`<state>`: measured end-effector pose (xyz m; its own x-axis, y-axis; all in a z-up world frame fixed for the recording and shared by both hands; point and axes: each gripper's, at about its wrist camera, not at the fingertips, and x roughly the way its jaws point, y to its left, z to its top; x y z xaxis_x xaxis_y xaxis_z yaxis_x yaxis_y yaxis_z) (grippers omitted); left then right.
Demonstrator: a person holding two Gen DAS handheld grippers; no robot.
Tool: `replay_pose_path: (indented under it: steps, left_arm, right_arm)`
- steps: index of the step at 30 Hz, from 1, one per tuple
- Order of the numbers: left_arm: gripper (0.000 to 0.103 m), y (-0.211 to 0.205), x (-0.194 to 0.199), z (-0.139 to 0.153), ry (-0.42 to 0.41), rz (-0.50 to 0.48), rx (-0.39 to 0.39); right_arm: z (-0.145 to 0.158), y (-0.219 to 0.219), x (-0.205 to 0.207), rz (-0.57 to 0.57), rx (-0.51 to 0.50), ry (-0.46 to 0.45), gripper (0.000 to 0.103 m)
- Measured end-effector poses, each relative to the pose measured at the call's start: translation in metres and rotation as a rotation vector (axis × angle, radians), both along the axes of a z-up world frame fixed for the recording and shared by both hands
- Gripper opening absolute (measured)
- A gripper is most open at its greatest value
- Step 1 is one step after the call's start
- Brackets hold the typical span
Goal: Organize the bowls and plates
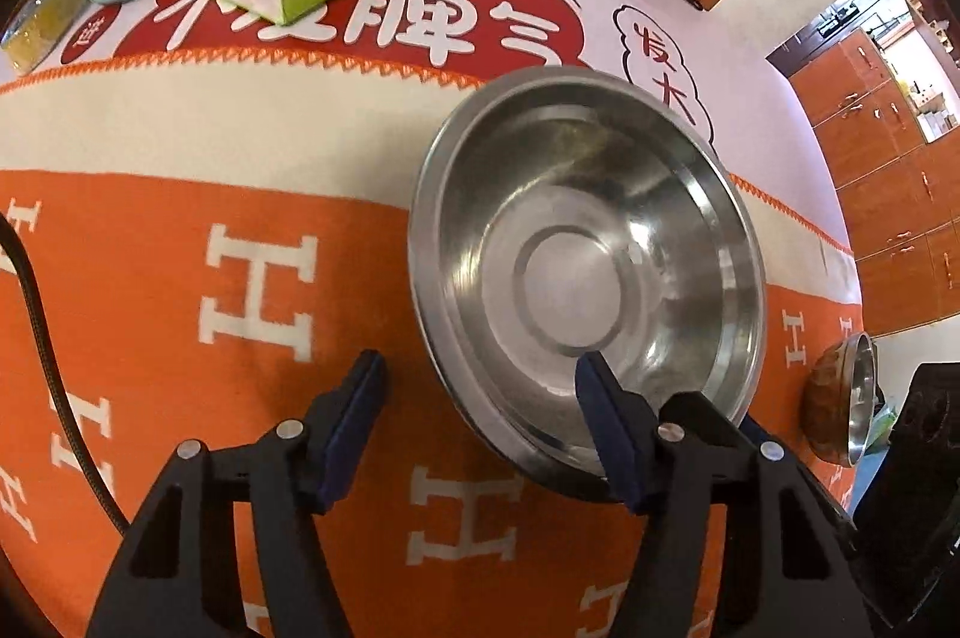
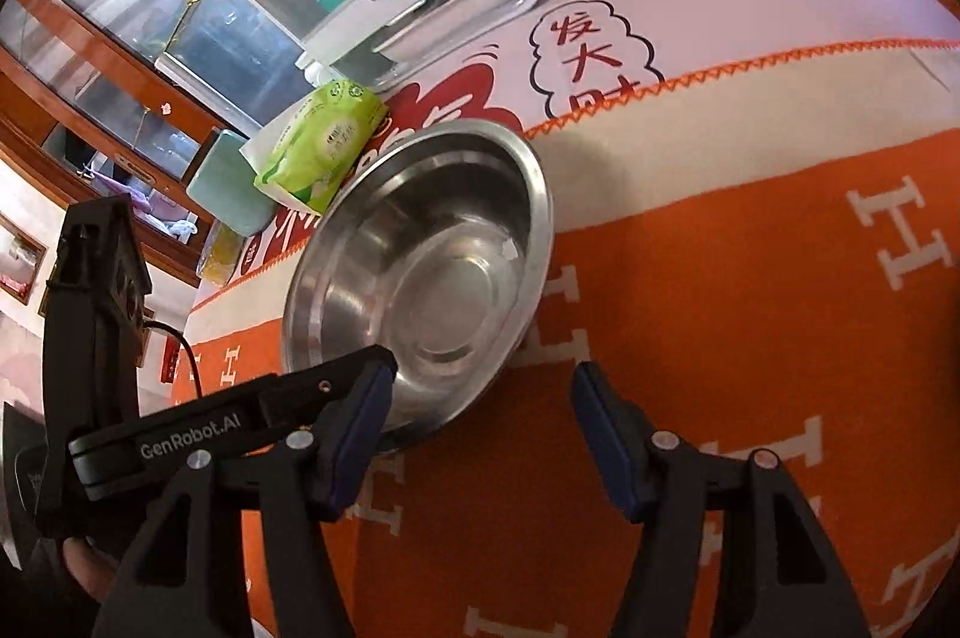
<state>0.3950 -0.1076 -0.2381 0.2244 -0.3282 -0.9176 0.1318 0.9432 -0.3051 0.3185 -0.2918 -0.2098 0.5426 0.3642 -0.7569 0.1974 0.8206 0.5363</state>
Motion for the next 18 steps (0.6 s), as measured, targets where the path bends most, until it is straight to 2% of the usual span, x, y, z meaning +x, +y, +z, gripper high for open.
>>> replay_pose_path:
  steps: [3, 6, 13, 18]
  left_arm:
    - [0.05, -0.0021, -0.0012, -0.0001, -0.01, -0.007, -0.005]
    - [0.042, -0.0027, -0.0009, -0.0003, -0.025, -0.006, 0.008]
    - [0.031, -0.0003, -0.0015, -0.0009, -0.031, 0.001, 0.025]
    - [0.016, -0.0008, -0.0037, -0.0027, -0.01, -0.01, 0.0]
  right_arm:
    - [-0.002, -0.0014, 0.0, 0.0, 0.011, -0.007, 0.058]
    - [-0.0029, -0.0013, 0.0006, 0.003, 0.015, -0.011, 0.049]
    - [-0.0052, 0.0047, 0.0001, 0.025, 0.024, 0.004, 0.031]
    - [-0.0023, 0.0077, -0.0015, 0.039, 0.006, 0.012, 0.026]
